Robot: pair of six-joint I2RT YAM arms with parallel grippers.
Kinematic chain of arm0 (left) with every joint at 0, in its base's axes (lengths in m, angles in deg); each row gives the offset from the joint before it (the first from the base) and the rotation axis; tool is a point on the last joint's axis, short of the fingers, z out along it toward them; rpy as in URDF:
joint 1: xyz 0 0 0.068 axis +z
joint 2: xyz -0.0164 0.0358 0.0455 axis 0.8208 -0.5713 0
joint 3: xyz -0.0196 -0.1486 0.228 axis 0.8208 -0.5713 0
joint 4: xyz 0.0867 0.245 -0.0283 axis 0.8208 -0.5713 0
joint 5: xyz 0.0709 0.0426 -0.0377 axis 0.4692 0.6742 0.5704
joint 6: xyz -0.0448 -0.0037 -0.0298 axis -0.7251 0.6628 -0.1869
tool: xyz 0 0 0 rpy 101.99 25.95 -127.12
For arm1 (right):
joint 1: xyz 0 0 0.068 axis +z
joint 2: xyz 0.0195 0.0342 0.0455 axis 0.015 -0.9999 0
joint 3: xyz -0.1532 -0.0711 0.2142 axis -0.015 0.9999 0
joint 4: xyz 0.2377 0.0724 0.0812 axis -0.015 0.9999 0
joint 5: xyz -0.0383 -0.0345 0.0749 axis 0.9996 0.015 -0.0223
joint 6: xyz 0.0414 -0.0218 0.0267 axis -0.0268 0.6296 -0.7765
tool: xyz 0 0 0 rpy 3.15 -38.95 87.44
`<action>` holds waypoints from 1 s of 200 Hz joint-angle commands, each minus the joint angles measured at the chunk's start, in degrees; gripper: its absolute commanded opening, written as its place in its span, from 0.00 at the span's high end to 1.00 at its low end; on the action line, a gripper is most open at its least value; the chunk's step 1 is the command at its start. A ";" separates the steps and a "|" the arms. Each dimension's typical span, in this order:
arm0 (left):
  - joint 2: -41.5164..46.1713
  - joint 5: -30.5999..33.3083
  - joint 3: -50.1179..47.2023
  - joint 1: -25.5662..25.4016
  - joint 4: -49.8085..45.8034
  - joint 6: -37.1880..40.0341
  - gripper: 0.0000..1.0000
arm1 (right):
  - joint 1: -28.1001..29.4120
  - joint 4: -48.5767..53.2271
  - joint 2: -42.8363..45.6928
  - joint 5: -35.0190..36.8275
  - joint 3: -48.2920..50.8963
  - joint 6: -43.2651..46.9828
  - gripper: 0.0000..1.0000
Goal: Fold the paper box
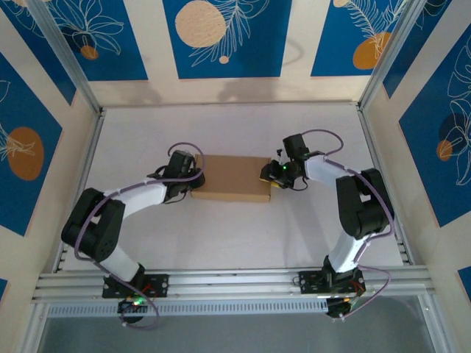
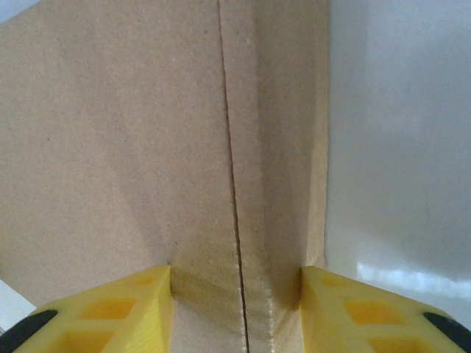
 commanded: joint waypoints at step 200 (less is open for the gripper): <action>22.29 19.20 -31.67 16.47 39.25 41.05 0.00 | -6.07 -52.66 34.01 40.64 40.67 33.11 0.01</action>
